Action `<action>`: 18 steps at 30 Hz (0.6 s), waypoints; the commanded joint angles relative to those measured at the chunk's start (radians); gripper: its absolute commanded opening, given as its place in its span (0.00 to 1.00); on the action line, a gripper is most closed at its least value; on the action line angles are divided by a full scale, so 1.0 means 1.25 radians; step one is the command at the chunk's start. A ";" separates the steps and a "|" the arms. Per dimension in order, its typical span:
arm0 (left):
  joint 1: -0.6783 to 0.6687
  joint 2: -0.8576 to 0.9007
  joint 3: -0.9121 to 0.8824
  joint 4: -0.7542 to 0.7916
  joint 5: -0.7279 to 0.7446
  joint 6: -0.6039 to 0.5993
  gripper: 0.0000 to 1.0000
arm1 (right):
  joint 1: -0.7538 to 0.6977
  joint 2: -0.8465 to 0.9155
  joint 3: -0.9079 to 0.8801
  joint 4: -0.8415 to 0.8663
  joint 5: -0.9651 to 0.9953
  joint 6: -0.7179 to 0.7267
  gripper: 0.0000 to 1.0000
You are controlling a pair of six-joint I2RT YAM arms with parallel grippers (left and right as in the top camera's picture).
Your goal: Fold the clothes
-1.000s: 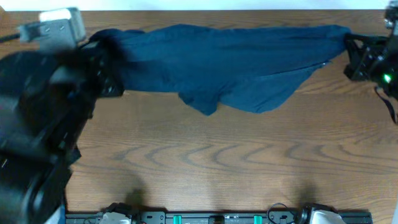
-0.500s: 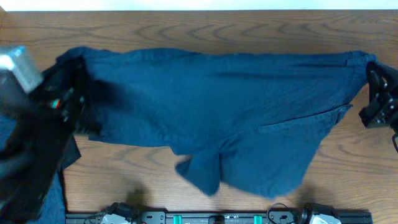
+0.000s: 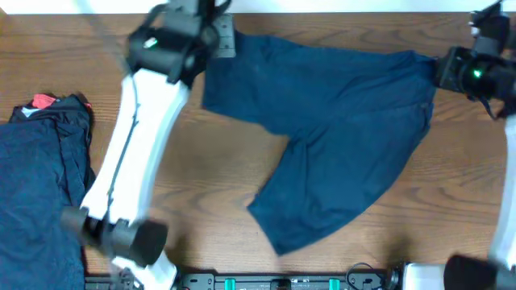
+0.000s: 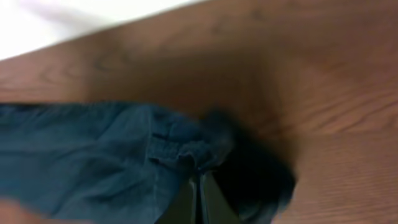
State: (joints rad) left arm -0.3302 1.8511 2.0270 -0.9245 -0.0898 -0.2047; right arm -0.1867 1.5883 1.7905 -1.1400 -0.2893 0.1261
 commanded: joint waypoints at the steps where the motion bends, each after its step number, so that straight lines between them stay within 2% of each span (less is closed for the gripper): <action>1: 0.005 0.094 0.000 0.025 -0.021 0.010 0.06 | 0.015 0.078 0.004 0.017 0.007 0.013 0.01; 7: 0.006 0.240 0.000 0.085 -0.021 0.004 0.06 | 0.049 0.216 0.004 0.045 0.007 0.015 0.01; 15: 0.012 0.262 0.000 0.191 -0.021 0.005 0.06 | 0.060 0.284 0.004 0.110 0.010 0.019 0.01; 16: 0.014 0.262 0.000 0.205 -0.021 0.005 0.08 | 0.060 0.284 0.004 0.125 0.011 0.019 0.01; 18: 0.017 0.262 0.000 0.237 -0.021 0.005 0.27 | 0.060 0.285 0.004 0.168 0.020 0.018 0.01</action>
State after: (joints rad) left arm -0.3225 2.1986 2.0193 -0.6544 -0.0971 -0.1974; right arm -0.1200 1.9408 1.7901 -0.9653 -0.2760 0.1356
